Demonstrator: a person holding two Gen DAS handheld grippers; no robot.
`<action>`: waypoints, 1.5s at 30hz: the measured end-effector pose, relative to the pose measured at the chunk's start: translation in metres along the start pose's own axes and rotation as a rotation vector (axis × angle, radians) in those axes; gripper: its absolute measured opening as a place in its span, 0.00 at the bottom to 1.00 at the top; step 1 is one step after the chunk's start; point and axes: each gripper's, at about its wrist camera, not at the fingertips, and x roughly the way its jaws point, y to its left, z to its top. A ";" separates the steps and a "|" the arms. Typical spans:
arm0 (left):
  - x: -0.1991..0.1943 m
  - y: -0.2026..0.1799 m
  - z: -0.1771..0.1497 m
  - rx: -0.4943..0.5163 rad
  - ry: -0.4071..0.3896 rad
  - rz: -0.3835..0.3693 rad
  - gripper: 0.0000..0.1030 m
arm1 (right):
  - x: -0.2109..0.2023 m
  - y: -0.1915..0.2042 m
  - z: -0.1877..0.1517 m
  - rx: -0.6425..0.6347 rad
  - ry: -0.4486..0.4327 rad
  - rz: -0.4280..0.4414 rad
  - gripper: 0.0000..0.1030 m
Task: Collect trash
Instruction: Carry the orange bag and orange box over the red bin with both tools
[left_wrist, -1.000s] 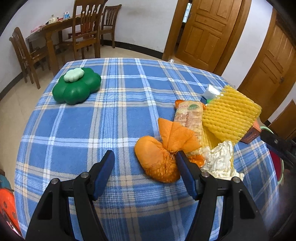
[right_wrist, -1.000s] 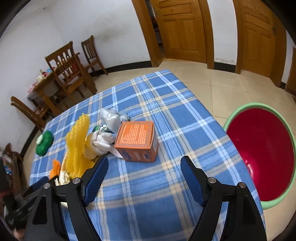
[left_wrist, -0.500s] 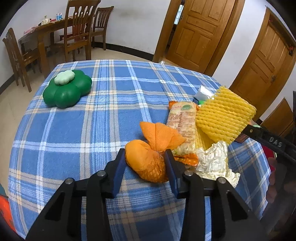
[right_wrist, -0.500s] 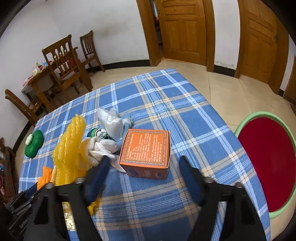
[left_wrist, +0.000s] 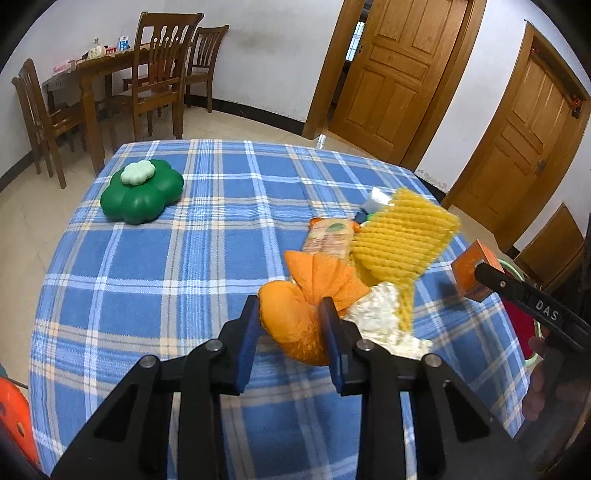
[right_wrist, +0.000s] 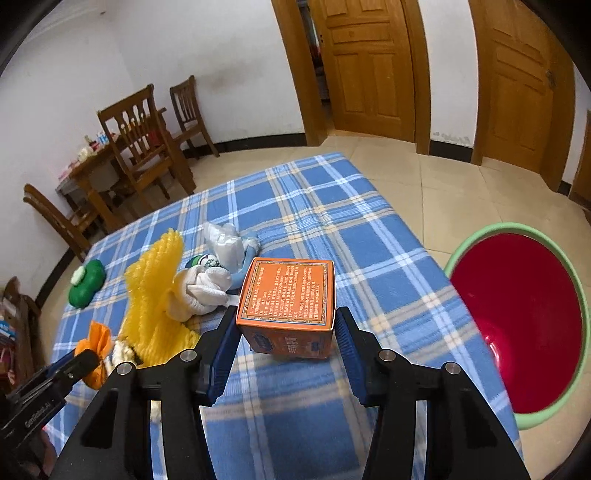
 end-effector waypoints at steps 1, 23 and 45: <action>-0.003 -0.002 0.000 0.000 -0.002 -0.003 0.32 | -0.005 -0.002 -0.001 0.004 -0.005 0.004 0.51; -0.030 -0.081 -0.002 0.112 -0.025 -0.065 0.32 | -0.075 -0.064 -0.018 0.113 -0.101 0.010 0.51; 0.004 -0.191 0.007 0.296 0.014 -0.155 0.31 | -0.098 -0.156 -0.026 0.279 -0.147 -0.102 0.51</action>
